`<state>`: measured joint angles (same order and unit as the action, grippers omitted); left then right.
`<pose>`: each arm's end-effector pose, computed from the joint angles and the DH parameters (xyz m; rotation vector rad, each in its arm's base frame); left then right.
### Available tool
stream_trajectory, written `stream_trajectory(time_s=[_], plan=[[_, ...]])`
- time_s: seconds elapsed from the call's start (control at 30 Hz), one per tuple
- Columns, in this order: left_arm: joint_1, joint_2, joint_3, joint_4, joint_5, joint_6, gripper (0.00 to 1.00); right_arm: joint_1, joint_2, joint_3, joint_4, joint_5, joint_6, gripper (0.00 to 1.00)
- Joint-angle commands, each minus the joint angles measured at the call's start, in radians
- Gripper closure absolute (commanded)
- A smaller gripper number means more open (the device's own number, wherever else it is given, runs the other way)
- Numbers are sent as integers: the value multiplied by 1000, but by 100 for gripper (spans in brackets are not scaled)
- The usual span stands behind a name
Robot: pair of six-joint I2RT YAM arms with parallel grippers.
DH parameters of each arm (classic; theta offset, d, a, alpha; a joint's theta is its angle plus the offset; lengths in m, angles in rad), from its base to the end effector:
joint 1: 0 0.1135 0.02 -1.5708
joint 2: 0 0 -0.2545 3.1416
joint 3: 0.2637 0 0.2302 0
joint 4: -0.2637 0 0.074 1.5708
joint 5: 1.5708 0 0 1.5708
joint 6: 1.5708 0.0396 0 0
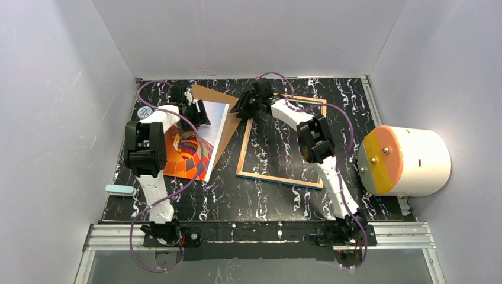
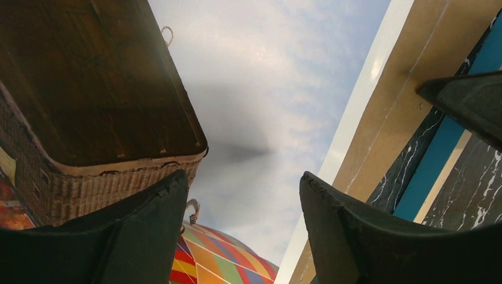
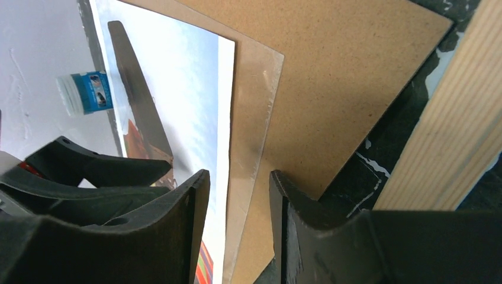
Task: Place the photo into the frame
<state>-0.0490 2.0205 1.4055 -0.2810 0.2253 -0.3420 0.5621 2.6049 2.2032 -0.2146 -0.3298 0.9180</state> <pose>0.4162 -0.0293 0.1756 -0.2653 2.4741 -0.4454 0.4650 0.3081 0.1475 0.2218 2.4014 1.1331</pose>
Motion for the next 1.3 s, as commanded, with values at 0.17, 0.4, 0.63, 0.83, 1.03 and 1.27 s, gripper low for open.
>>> stream_trajectory(time_s=[0.17, 0.4, 0.63, 0.83, 1.03, 1.27], plan=[[-55, 31, -120, -175, -20, 26, 33, 9, 22, -57, 51, -178, 96, 46], [-77, 3, -162, -192, -17, 32, 33, 7, -41, -126, 159, -257, 107, 44], [-90, -88, -225, -210, -8, 25, 33, 1, -100, -88, 85, -149, -65, 43], [-94, -198, -297, -246, -22, 24, 34, -7, -97, -70, 93, -33, -217, 44], [-94, -259, -287, -309, -65, 35, 34, -6, -73, -67, 150, 28, -279, 43], [-94, -311, -317, -332, -81, 41, 34, -6, -26, -54, 116, -1, -320, 43]])
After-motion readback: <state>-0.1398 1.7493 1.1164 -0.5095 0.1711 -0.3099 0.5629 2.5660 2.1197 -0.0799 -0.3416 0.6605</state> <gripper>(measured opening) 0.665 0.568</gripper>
